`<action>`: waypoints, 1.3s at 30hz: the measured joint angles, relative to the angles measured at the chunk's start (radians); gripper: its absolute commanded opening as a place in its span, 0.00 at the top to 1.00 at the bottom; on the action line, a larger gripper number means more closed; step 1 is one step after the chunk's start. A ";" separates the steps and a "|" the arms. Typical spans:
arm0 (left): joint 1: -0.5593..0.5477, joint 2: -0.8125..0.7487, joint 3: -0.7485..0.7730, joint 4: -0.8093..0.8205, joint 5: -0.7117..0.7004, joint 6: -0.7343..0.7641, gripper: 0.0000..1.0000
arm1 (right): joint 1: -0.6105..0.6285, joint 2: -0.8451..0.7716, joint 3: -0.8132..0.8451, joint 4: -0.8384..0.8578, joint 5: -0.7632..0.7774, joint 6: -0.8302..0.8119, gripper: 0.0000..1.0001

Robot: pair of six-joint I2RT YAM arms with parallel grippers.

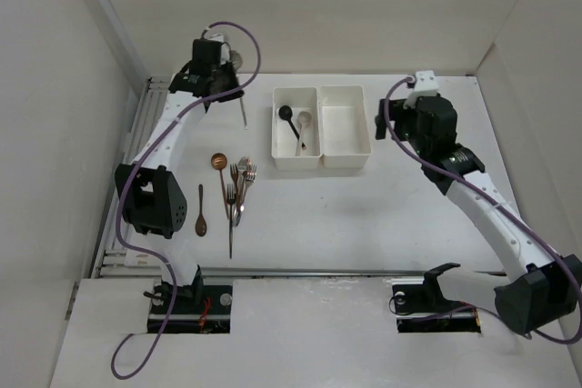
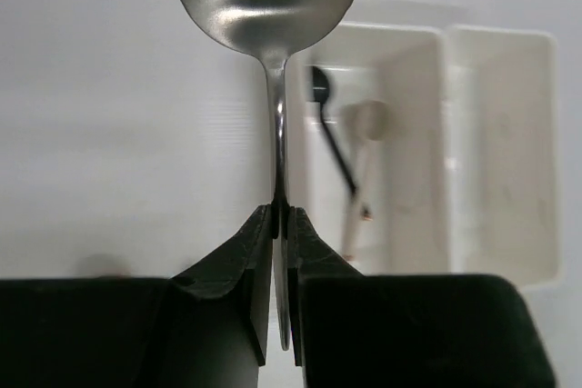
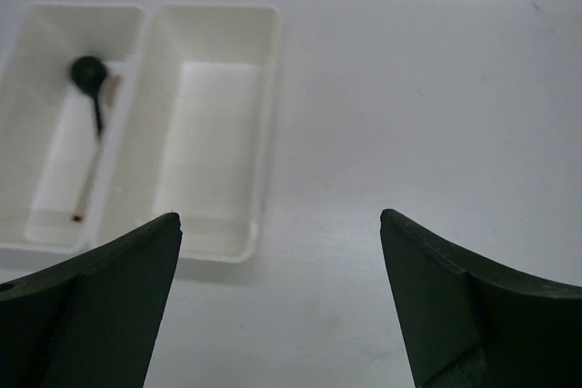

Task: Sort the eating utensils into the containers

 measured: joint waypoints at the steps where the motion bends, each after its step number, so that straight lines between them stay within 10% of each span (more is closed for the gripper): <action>1: -0.026 0.008 0.016 0.014 0.024 0.002 1.00 | -0.053 -0.014 -0.042 0.003 -0.011 0.031 0.05; 10: -0.223 0.204 0.058 0.108 0.162 0.055 1.00 | -0.335 -0.229 -0.359 0.002 0.034 0.212 0.03; 16: -0.225 0.290 0.057 0.097 0.155 0.074 0.33 | -0.348 -0.263 -0.406 -0.004 0.040 0.243 0.01; 25: -0.161 0.085 -0.019 0.016 -0.010 0.026 0.38 | -0.348 -0.235 -0.391 -0.004 -0.035 0.200 0.03; 31: -0.015 -0.211 -0.333 -0.013 -0.134 0.030 0.63 | -0.325 -0.222 -0.385 -0.004 -0.063 0.183 0.19; 39: 0.018 -0.067 -0.582 -0.063 -0.151 0.059 0.63 | -0.307 -0.170 -0.378 -0.006 -0.064 0.190 0.17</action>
